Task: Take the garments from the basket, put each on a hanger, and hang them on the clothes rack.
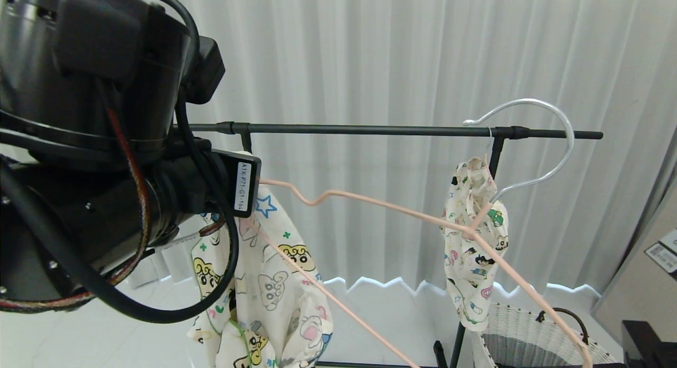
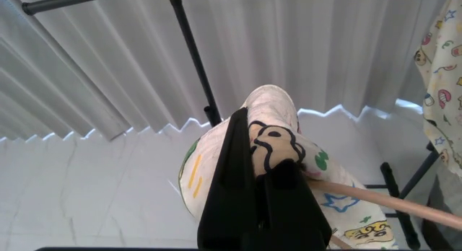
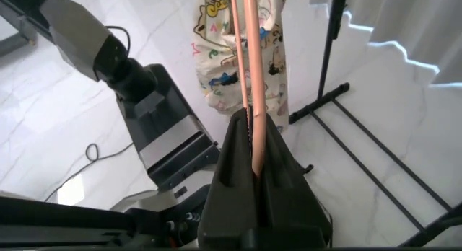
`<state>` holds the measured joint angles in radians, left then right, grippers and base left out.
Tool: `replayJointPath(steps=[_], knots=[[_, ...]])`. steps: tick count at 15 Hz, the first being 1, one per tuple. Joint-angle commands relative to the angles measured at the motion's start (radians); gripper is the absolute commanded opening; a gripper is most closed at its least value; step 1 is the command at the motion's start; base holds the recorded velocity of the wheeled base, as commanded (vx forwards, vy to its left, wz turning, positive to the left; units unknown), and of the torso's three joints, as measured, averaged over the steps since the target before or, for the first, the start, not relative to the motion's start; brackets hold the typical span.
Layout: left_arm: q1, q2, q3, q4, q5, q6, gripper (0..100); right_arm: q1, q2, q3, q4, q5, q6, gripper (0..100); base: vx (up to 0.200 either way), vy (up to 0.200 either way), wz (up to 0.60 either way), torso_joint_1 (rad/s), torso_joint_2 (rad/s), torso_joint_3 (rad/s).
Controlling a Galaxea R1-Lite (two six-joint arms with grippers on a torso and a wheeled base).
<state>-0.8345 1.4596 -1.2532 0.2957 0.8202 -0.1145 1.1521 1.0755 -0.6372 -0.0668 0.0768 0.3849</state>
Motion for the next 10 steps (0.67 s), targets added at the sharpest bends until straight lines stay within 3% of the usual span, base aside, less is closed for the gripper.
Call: replayJointPath(steps=[1, 6, 10], knots=[[-0.002, 0.005, -0.008, 0.000, 0.002, 0.001, 0, 0.003, 0.018, -0.001, -0.001, 0.024, 0.008, 0, 0.000, 0.000, 0.00, 0.000, 0.00, 0.000], [0.000, 0.005, -0.008, -0.001, 0.007, -0.001, 0, 0.037, 0.038, -0.001, 0.001, 0.051, 0.014, 0, 0.000, 0.000, 0.00, 0.000, 0.00, 0.000], [-0.002, 0.004, -0.008, 0.000, 0.010, -0.001, 0, 0.014, 0.121, -0.001, -0.107, -0.009, 0.017, 0, 0.000, 0.000, 0.00, 0.000, 0.00, 0.000]])
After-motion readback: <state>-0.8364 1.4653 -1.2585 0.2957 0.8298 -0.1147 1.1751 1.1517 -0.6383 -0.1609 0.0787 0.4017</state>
